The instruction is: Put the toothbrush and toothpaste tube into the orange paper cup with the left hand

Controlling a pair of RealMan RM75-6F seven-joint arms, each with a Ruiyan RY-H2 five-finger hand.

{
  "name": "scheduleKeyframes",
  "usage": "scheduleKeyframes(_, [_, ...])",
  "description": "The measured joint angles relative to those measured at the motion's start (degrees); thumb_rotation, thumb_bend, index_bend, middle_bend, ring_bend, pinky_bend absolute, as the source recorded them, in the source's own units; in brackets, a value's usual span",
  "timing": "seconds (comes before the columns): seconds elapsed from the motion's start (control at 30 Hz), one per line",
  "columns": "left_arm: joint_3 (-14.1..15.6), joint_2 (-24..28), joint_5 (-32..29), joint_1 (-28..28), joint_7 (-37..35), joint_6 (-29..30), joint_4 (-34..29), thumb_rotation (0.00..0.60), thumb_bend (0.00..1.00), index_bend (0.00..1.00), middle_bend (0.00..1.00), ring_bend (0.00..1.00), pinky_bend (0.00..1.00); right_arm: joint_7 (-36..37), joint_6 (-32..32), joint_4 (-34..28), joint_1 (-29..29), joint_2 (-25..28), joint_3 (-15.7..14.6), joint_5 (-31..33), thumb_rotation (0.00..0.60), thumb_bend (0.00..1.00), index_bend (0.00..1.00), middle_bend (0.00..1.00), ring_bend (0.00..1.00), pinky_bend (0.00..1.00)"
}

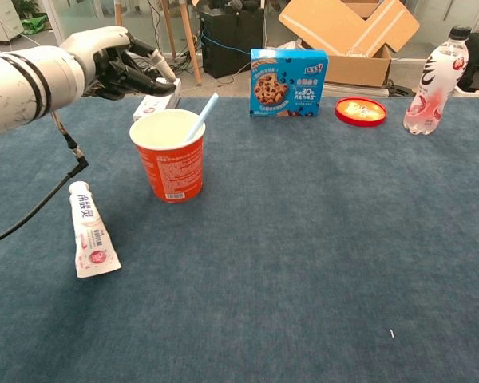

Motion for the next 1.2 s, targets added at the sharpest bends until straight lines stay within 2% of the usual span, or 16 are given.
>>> scheduleKeyframes(0.3, [4.2, 10.7, 5.8, 4.2, 5.8, 4.3, -10.8, 0.6, 0.29, 0.39, 1.0, 0.98, 0.97, -1.0, -0.1, -0.1, 0.0, -0.2, -0.2, -0.2, 0.6, 0.17, 0.22, 0.26, 0.22, 0.52])
scheduleKeyframes(0.5, [7.8, 19.3, 9.7, 8.4, 8.3, 6.3, -17.1, 0.6, 0.28, 0.33, 0.98, 0.81, 0.83, -2.5, -0.7, -0.3, 0.2, -0.6, -0.3, -0.2, 0.6, 0.17, 0.22, 0.26, 0.22, 0.52])
scheduleKeyframes(0.57, [9.0, 22.1, 10.8, 9.9, 8.2, 6.4, -19.0, 0.6, 0.28, 0.32, 0.9, 0.73, 0.79, -2.9, -0.8, -0.3, 0.2, -0.7, -0.3, -0.2, 0.6, 0.17, 0.22, 0.26, 0.22, 0.52])
scheduleKeyframes(0.63, [9.9, 24.4, 11.7, 11.2, 7.8, 6.2, -20.4, 0.6, 0.28, 0.32, 0.75, 0.63, 0.75, -3.2, -0.9, -0.4, 0.3, -0.8, -0.3, 0.0, 0.6, 0.17, 0.22, 0.26, 0.22, 0.52])
scheduleKeyframes(0.7, [11.0, 27.1, 12.7, 12.5, 7.2, 5.8, -21.9, 0.6, 0.28, 0.32, 0.66, 0.56, 0.7, -3.3, -1.0, -0.4, 0.3, -0.8, -0.3, 0.1, 0.6, 0.17, 0.22, 0.26, 0.22, 0.52])
scheduleKeyframes(0.77, [12.3, 29.7, 13.7, 13.6, 6.5, 4.5, -23.0, 0.6, 0.28, 0.31, 0.55, 0.45, 0.6, -3.2, -1.0, -0.5, 0.3, -0.8, -0.2, 0.2, 0.6, 0.17, 0.22, 0.26, 0.22, 0.52])
scheduleKeyframes(0.83, [13.4, 32.0, 14.5, 14.3, 6.0, 2.9, -23.8, 0.6, 0.28, 0.31, 0.49, 0.39, 0.54, -3.1, -0.9, -0.5, 0.3, -0.8, -0.2, 0.2, 0.6, 0.17, 0.22, 0.26, 0.22, 0.52])
scheduleKeyframes(0.9, [14.8, 34.6, 15.6, 15.0, 5.2, 0.4, -24.3, 0.6, 0.29, 0.31, 0.48, 0.36, 0.5, -3.0, -0.8, -0.5, 0.2, -0.7, -0.2, 0.2, 0.6, 0.17, 0.22, 0.26, 0.22, 0.52])
scheduleKeyframes(1.0, [16.8, 37.5, 18.5, 15.6, 4.3, -3.4, -24.3, 0.6, 0.36, 0.31, 0.55, 0.43, 0.51, -3.1, -0.9, -0.5, 0.2, -0.8, -0.2, 0.3, 0.6, 0.17, 0.22, 0.26, 0.22, 0.52])
scheduleKeyframes(1.07, [18.2, 38.3, 21.7, 15.9, 4.3, -4.9, -23.8, 0.6, 0.42, 0.32, 0.72, 0.55, 0.58, -3.3, -0.9, -0.5, 0.2, -0.8, -0.2, 0.3, 0.6, 0.17, 0.22, 0.26, 0.22, 0.52])
scheduleKeyframes(1.13, [19.5, 38.8, 25.2, 16.1, 4.7, -5.7, -23.2, 0.6, 0.49, 0.32, 0.83, 0.63, 0.63, -3.6, -1.0, -0.5, 0.3, -0.8, -0.2, 0.3, 0.6, 0.17, 0.22, 0.26, 0.22, 0.52])
scheduleKeyframes(1.2, [21.3, 39.0, 29.7, 16.5, 5.8, -6.5, -22.2, 0.6, 0.57, 0.32, 0.9, 0.69, 0.68, -3.8, -1.1, -0.5, 0.3, -0.9, -0.2, 0.3, 0.6, 0.17, 0.22, 0.26, 0.22, 0.52])
